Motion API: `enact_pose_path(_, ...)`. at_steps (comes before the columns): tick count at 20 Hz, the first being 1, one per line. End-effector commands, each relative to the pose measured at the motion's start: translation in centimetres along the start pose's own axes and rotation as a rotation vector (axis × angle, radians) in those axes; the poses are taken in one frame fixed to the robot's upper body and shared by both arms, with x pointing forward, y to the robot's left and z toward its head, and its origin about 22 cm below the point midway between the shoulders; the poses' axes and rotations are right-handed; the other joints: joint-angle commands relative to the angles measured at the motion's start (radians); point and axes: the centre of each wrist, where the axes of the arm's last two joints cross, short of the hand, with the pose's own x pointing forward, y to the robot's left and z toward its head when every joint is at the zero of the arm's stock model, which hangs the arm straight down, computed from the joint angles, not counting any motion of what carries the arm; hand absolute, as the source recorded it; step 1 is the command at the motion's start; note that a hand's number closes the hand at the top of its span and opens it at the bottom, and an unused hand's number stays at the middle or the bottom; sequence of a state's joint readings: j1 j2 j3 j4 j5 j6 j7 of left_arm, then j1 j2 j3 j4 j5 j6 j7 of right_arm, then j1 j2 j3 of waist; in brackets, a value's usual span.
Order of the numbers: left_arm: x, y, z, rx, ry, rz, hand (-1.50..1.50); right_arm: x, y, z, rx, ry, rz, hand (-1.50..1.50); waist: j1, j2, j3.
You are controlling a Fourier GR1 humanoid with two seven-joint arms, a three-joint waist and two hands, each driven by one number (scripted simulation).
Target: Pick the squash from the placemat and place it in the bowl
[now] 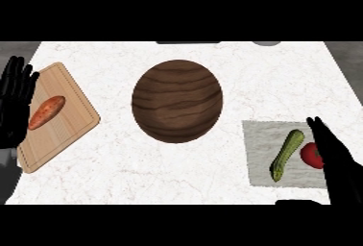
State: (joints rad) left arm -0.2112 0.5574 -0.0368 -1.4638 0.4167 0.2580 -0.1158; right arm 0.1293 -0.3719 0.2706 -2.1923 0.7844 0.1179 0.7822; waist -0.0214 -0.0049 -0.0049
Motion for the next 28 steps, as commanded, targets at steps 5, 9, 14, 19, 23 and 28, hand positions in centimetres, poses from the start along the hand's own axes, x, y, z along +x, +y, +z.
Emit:
enact_pose_path(5,0.6,-0.5,-0.7,-0.015,-0.010,0.018,0.00,2.7,-3.4,2.1,0.219,0.112,0.157,-1.50,0.019,0.005,0.003)
enact_pose_path(9,0.1,-0.8,0.1,-0.029,-0.008,0.011,0.00,2.1,-4.1,1.5,0.209,0.152,0.130,-1.50,0.022,0.004,0.004)
enact_pose_path(14,0.4,0.5,0.1,-0.028,0.000,0.021,0.00,-0.1,-3.1,-1.6,0.264,0.175,0.133,-1.50,0.024,0.005,0.005)
enact_pose_path(19,-0.7,-2.5,-0.9,-0.015,-0.015,0.005,0.00,-2.1,-1.2,-2.7,0.264,0.178,0.109,-1.50,0.015,0.006,0.005)
enact_pose_path(23,0.3,-1.5,-1.3,-0.017,0.000,0.021,0.00,-2.5,-0.4,-3.6,0.261,0.209,0.111,-1.50,0.018,0.005,0.005)
enact_pose_path(28,-0.1,-1.3,-0.7,-0.011,-0.007,0.013,0.00,-5.6,2.7,-4.4,0.275,0.231,0.126,-1.50,0.019,0.005,0.005)
